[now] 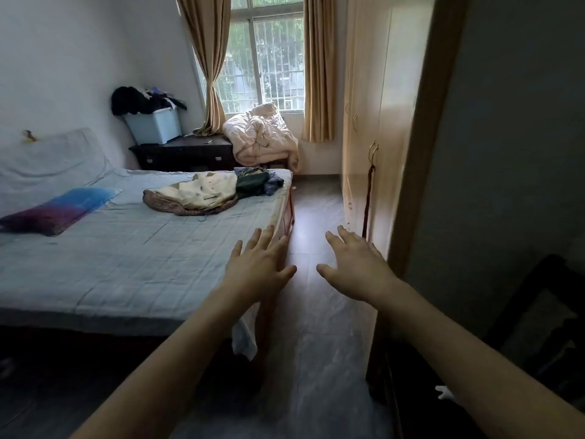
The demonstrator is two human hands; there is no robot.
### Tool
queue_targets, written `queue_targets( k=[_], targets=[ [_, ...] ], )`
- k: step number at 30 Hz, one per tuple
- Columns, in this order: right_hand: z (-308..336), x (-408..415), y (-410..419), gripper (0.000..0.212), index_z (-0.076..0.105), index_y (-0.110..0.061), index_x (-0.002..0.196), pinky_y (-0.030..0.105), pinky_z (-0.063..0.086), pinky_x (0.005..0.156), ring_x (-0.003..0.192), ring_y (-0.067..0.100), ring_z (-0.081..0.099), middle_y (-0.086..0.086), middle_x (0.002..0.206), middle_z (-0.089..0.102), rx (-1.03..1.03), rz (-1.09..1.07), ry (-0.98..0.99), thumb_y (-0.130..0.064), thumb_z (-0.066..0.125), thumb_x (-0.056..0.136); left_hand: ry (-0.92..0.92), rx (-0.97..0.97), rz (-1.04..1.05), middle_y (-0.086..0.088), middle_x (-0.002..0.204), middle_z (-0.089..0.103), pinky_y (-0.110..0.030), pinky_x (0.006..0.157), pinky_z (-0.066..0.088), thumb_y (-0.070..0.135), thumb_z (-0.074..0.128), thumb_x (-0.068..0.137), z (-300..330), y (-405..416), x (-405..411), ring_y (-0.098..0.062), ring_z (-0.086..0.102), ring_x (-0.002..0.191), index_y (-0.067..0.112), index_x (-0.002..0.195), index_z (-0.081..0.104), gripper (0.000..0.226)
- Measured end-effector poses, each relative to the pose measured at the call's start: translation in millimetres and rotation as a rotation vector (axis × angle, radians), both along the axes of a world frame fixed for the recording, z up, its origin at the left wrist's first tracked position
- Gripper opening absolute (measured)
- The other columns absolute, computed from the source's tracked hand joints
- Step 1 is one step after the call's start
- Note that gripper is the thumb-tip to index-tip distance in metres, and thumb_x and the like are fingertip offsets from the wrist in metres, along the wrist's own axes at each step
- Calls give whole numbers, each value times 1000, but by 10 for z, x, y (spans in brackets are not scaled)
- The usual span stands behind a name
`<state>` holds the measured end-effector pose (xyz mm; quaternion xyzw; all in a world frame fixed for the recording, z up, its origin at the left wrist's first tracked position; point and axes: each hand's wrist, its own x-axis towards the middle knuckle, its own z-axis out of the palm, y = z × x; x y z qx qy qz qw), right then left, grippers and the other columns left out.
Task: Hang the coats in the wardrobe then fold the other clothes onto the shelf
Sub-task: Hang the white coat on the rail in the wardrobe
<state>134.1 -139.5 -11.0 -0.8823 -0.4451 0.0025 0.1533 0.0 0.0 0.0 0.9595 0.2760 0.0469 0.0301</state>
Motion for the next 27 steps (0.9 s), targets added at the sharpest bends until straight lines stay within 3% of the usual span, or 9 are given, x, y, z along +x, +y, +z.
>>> queue_targets(
  k=[18,27],
  targets=[
    [13,803,2296,73,7,-28,154,51,5,119,149,25,2,0,163,0,2,-3,-51,-60,34,94,-20,39,-5,3,161,-19,-47,121,-1,60,26,98,-152,2256,814,-15,-18,147,29,155,-1,70],
    [9,1514,3068,75,5,-27,155,49,10,119,149,25,3,-1,163,-1,5,-29,-28,-57,38,94,-20,2,-65,3,162,-16,-46,121,-1,57,23,99,-178,3058,1493,-12,-16,148,27,156,2,68]
  ],
)
